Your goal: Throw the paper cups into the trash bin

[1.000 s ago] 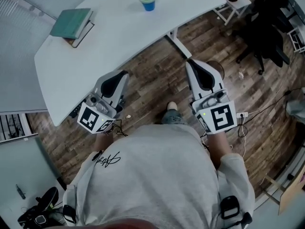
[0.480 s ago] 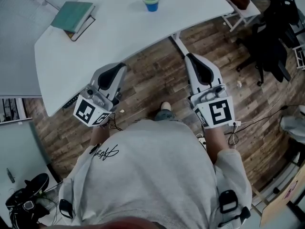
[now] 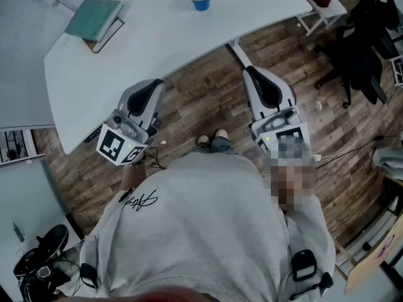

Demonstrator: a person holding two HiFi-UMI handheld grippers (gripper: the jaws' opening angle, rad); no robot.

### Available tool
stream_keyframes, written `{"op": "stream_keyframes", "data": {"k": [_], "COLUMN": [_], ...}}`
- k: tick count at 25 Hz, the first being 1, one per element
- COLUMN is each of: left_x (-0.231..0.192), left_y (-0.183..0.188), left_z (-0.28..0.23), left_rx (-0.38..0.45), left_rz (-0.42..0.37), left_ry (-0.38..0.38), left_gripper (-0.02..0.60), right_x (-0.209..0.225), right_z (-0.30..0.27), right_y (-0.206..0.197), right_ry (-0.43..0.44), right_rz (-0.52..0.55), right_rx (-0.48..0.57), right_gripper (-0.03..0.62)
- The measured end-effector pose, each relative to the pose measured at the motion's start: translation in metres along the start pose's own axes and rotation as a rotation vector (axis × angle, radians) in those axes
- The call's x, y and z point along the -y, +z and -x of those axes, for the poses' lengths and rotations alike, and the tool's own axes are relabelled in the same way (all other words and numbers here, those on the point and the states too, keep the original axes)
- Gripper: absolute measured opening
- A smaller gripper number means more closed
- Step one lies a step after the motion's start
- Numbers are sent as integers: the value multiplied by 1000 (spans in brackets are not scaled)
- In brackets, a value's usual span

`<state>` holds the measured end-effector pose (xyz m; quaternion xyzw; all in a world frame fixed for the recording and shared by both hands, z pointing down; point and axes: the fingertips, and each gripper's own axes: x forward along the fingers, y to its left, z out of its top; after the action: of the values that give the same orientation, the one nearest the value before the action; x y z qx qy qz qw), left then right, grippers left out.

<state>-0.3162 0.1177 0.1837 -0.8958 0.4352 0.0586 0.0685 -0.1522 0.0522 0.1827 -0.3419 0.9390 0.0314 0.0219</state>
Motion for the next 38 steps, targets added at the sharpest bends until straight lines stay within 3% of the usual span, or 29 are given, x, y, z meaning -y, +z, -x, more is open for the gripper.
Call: {"op": "stream_keyframes", "data": {"k": [20, 38], "left_x": [-18, -84], "left_y": [-9, -10], "left_z": [-18, -45], "left_rx": [-30, -22], "left_rz": [0, -30], "left_ry": [52, 40], "left_gripper": [3, 3], "right_x": [18, 43], "right_z": [-22, -83], "right_y": [-10, -12], "right_ry": [61, 24], "right_rz": [-12, 2], "right_rx": [-21, -19], "right_gripper": [12, 12]}}
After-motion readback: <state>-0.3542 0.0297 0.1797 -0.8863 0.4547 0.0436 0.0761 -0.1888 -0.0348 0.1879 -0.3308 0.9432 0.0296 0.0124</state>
